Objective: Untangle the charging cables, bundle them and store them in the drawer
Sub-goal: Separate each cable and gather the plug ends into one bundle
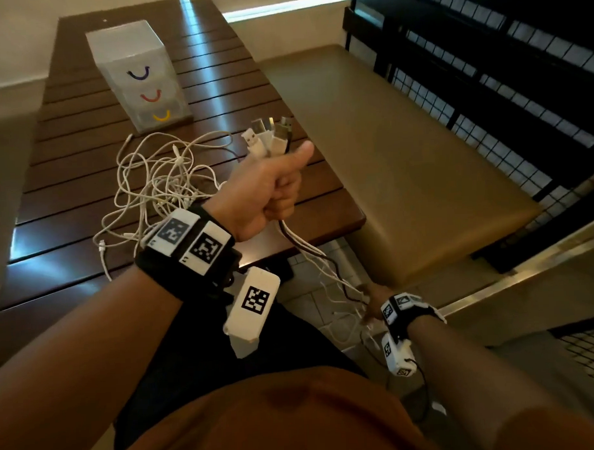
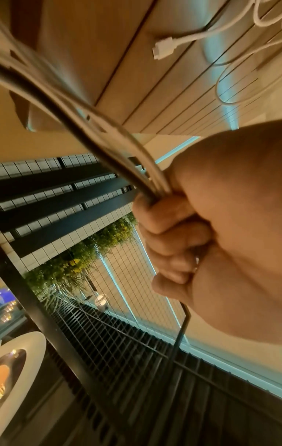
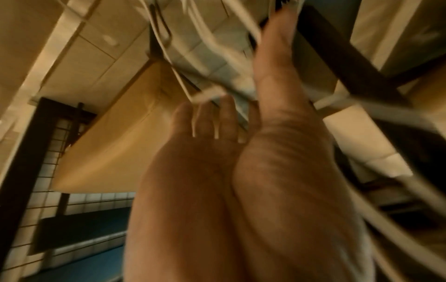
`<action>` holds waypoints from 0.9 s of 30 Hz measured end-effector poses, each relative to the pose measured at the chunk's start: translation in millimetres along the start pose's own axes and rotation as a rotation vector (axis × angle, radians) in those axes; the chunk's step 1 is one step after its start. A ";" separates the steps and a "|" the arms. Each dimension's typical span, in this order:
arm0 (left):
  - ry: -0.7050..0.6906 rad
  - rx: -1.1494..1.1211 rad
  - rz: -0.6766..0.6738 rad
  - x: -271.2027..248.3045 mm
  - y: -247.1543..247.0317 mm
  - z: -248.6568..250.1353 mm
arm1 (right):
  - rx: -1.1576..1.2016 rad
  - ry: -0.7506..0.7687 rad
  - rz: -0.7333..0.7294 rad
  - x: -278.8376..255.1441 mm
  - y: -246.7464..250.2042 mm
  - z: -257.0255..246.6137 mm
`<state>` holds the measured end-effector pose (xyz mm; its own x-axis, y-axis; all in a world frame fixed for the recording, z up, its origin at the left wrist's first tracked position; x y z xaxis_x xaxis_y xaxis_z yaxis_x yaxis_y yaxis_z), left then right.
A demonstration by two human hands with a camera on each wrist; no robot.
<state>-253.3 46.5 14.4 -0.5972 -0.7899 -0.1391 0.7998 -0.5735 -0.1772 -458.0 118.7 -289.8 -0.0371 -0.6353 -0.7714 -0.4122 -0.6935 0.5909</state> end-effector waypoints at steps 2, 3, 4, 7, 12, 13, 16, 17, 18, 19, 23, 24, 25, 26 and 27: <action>0.011 0.018 0.027 3.2 -1.1 -12.3 | -0.048 0.035 -0.033 7.8 18.0 3.5; 0.013 0.016 0.038 4.5 -1.3 -18.1 | -0.050 0.074 -0.041 0.2 33.9 -4.8; 0.018 0.016 0.047 5.1 -1.3 -23.4 | -0.035 0.121 -0.029 -9.7 52.1 -14.8; 0.051 0.008 0.048 5.0 -3.7 -37.8 | 0.276 0.262 -0.039 -62.1 107.7 -59.6; 0.116 -0.004 -0.001 3.0 -5.4 -52.1 | 0.919 0.705 0.084 -165.3 176.8 -156.9; 0.126 0.007 0.001 1.3 -4.7 -52.5 | 0.924 0.771 0.076 -176.0 182.3 -174.4; 0.184 0.100 0.093 -3.1 1.5 -49.8 | 0.513 0.849 0.132 -190.6 182.8 -219.5; 0.190 0.131 0.147 -5.1 7.0 -48.0 | 0.370 0.860 0.162 -191.5 179.0 -232.6; 0.195 0.147 0.197 -8.0 13.3 -46.4 | 0.290 0.877 0.202 -191.7 176.7 -243.8; 0.203 0.127 0.225 -10.7 18.7 -46.2 | 0.273 0.899 0.233 -190.7 175.1 -253.7; 0.150 0.030 0.317 -23.2 38.9 -44.8 | 0.292 0.978 0.262 -186.9 169.5 -278.5; 0.127 0.049 0.357 -25.7 43.6 -42.3 | 0.278 0.987 0.277 -186.0 169.6 -281.2; 0.101 0.076 0.384 -27.0 48.5 -40.2 | 0.249 0.993 0.309 -185.3 170.0 -285.0; 0.070 0.104 0.399 -29.7 53.9 -37.2 | 0.205 0.995 0.356 -185.6 170.5 -289.4; 0.049 0.132 0.418 -32.7 59.3 -34.8 | 0.151 0.994 0.405 -185.2 170.8 -293.2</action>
<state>-188.4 45.9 -25.4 -0.2201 -0.9505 -0.2191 0.9723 -0.2319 0.0292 -254.6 18.2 23.2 0.5307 -0.8460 0.0513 -0.6457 -0.3644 0.6710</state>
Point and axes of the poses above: each hand's wrist, its own x-axis towards the middle knuckle, its own y-axis out of the back of the hand, z = x × y, the point moved 6 cm from there along x, towards the middle knuckle, and after that the axes turned 4 degrees about -z, right-handed, at the moved point
